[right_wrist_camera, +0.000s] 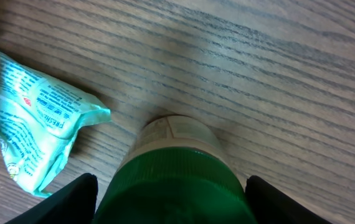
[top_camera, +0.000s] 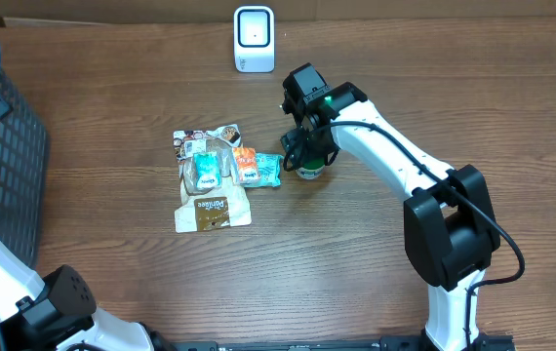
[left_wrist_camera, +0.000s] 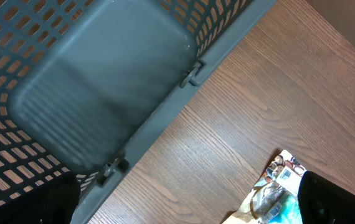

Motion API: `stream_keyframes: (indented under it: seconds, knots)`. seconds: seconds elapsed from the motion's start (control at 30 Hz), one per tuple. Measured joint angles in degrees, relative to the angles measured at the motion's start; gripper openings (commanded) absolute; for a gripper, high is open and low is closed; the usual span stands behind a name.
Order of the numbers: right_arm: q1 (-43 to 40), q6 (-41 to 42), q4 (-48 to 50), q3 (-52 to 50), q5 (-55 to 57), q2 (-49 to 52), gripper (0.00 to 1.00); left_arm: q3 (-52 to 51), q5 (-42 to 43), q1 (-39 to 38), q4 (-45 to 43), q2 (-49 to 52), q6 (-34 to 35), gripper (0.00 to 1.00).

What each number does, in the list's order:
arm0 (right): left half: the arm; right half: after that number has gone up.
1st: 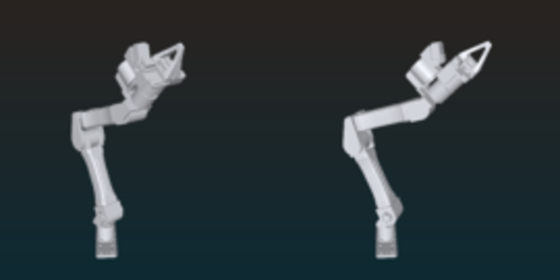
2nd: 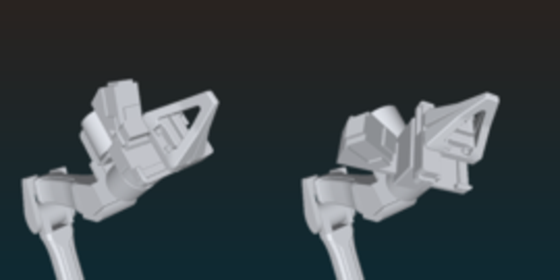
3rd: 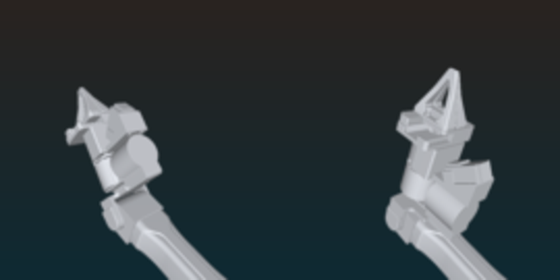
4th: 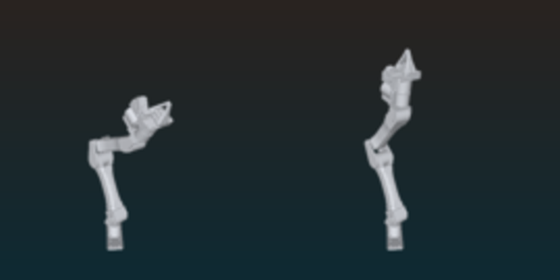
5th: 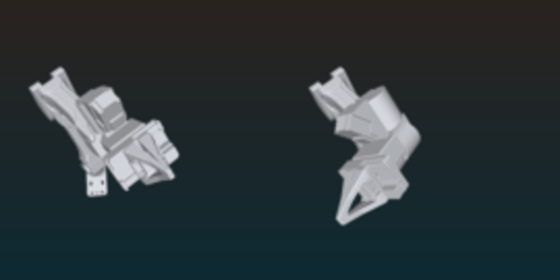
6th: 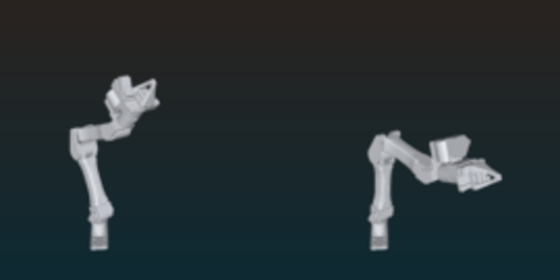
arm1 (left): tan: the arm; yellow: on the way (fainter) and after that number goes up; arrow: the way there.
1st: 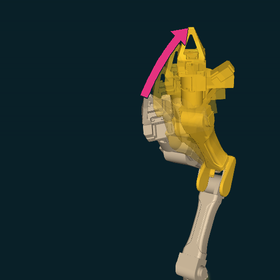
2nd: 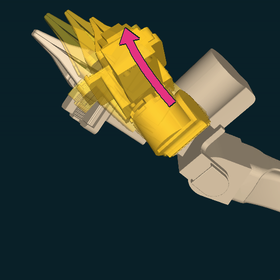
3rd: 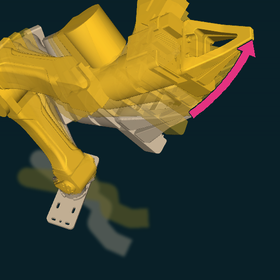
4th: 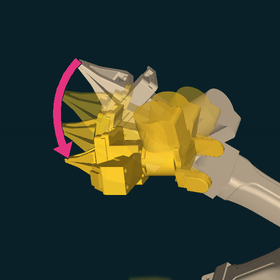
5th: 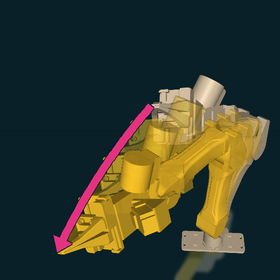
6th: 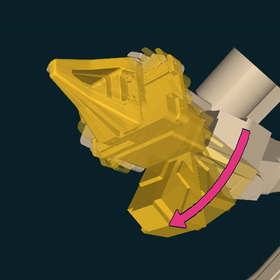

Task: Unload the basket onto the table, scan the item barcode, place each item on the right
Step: 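Lift the jar with the right gripper and hold it under the scanner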

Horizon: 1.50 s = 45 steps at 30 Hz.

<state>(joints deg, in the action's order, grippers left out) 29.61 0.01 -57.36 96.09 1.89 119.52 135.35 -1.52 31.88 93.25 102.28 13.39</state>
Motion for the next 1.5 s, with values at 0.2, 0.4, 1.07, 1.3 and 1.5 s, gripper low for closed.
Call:
stream_keyframes:
  seconds: [0.2,0.4,1.07,1.3,1.5]
  knots:
    - [-0.2,0.0,1.3,-1.2,0.0,0.0,0.57,0.0,0.0,0.0,0.0,0.0,0.0,1.0]
    - [-0.3,0.2,1.2,-1.2,-0.1,0.0,0.45,0.0,0.0,0.0,0.0,0.0,0.0,1.0]
    - [-7.6,1.1,-19.4,22.7,-28.6,0.4,0.3,0.0,0.0,0.0,0.0,0.0,0.0,0.99]
    - [-13.0,-7.7,-18.4,24.8,-52.4,-1.0,0.3,0.0,0.0,0.0,0.0,0.0,0.0,1.0]
    - [-16.9,-10.7,-16.5,25.0,-69.4,-1.6,0.3,0.0,0.0,0.0,0.0,0.0,0.0,1.0]
